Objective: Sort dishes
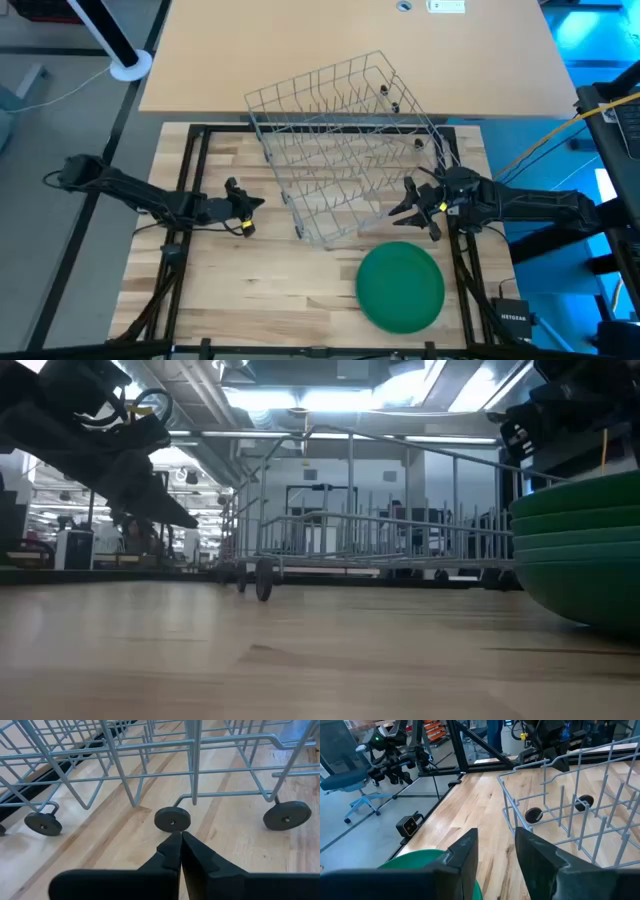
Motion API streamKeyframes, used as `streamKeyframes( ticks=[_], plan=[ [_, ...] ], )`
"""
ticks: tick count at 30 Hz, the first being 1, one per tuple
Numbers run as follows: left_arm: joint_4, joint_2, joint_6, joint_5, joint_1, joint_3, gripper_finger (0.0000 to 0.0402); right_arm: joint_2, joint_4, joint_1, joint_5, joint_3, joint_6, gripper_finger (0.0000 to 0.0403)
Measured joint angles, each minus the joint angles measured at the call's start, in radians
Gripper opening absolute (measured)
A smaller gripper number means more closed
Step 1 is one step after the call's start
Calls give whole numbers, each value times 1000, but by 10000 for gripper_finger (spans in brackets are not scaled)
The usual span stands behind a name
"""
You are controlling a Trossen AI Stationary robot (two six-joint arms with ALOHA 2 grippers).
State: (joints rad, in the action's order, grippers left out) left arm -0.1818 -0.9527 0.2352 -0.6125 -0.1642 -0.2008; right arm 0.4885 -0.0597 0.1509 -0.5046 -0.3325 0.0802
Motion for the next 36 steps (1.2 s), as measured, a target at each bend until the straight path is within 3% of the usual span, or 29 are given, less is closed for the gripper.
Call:
streamKeyframes(
  ticks=[32,36],
  plan=[
    [0,0,0,0,0,0,4,0,0,0,0,0,0,134],
    [0,0,0,0,0,0,4,0,15,0,31,0,-67,134]
  ],
)
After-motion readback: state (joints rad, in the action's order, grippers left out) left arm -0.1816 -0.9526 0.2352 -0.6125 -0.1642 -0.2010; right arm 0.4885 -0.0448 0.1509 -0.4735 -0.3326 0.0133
